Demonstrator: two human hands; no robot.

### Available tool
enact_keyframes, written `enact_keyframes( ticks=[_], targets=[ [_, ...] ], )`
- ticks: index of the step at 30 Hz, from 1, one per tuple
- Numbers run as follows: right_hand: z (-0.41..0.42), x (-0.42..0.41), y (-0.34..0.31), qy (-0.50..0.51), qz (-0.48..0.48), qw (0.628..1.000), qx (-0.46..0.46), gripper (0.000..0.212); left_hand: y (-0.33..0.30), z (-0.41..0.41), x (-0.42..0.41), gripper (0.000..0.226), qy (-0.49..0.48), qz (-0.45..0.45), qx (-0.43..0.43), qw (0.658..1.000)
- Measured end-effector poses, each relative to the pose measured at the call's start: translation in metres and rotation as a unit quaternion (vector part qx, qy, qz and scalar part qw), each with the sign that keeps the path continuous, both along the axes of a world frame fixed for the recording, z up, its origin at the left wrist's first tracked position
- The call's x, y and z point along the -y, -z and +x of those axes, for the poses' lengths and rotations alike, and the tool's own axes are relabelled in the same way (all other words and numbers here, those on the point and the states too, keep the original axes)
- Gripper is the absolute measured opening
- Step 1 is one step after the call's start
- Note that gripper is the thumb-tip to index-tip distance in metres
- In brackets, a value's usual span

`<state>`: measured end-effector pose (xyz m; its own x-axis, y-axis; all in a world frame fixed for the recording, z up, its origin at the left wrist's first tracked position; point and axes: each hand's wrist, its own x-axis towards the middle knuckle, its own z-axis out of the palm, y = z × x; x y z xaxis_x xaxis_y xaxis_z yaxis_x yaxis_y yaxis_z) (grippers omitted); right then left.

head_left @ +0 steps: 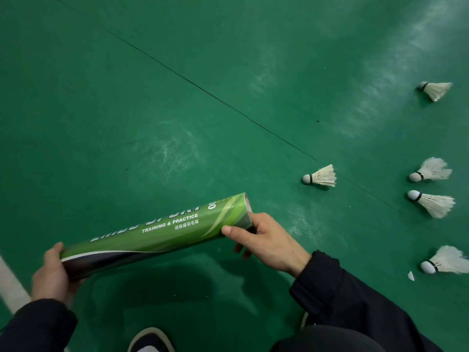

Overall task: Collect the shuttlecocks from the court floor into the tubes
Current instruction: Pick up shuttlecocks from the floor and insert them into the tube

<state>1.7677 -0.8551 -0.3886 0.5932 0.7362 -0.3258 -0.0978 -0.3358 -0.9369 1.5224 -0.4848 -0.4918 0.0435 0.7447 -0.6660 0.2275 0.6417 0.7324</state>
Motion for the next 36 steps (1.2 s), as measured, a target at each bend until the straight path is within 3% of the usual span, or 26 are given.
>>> enact_keyframes(
  ticks=[2, 5, 7, 9, 10, 12, 15, 17, 19, 23, 26, 32, 36],
  targets=[
    [-0.003, -0.003, 0.005, 0.069, 0.009, 0.998, -0.004, 0.025, -0.024, 0.023, 0.027, 0.037, -0.004, 0.008, 0.014, 1.0],
    [-0.005, -0.005, 0.011, 0.142, 0.054, 0.988, 0.019, 0.033, -0.052, 0.045, 0.051, 0.018, 0.038, -0.015, 0.095, 0.995],
    [-0.002, -0.003, 0.011, 0.206, 0.081, 0.975, 0.017, 0.028, -0.062, 0.052, 0.062, 0.023, 0.066, -0.05, 0.173, 0.981],
    [0.004, 0.004, 0.013, 0.283, 0.102, 0.953, -0.035, 0.023, -0.062, 0.051, 0.053, 0.044, 0.05, -0.102, 0.246, 0.963],
    [0.007, 0.008, 0.015, 0.316, 0.108, 0.94, -0.074, 0.026, -0.062, 0.049, 0.049, 0.055, 0.038, -0.15, 0.29, 0.944],
    [0.015, 0.014, 0.022, 0.362, 0.104, 0.914, -0.153, 0.03, -0.071, 0.052, 0.055, 0.053, 0.101, -0.162, 0.385, 0.903],
    [0.021, 0.02, 0.034, 0.392, 0.086, 0.889, -0.22, 0.027, -0.082, 0.064, 0.063, 0.043, 0.075, -0.126, 0.391, 0.909],
    [0.023, 0.022, 0.041, 0.402, 0.088, 0.878, -0.244, 0.026, -0.092, 0.073, 0.076, 0.024, 0.06, -0.152, 0.429, 0.888],
    [0.025, 0.023, 0.046, 0.407, 0.097, 0.871, -0.258, 0.022, -0.091, 0.083, 0.081, 0.045, 0.006, -0.115, 0.376, 0.919],
    [0.036, 0.03, 0.054, 0.413, 0.061, 0.87, -0.261, 0.015, -0.104, 0.107, 0.101, 0.021, 0.018, -0.073, 0.314, 0.946],
    [0.047, 0.038, 0.056, 0.417, 0.053, 0.862, -0.283, 0.018, -0.098, 0.112, 0.104, 0.018, 0.037, -0.112, 0.317, 0.941],
    [0.054, 0.045, 0.056, 0.445, 0.106, 0.827, -0.325, 0.012, -0.078, 0.111, 0.107, 0.034, 0.022, -0.209, 0.346, 0.914],
    [0.051, 0.041, 0.054, 0.452, 0.098, 0.826, -0.321, 0.013, -0.053, 0.102, 0.101, 0.097, 0.064, -0.191, 0.345, 0.917]
  ],
)
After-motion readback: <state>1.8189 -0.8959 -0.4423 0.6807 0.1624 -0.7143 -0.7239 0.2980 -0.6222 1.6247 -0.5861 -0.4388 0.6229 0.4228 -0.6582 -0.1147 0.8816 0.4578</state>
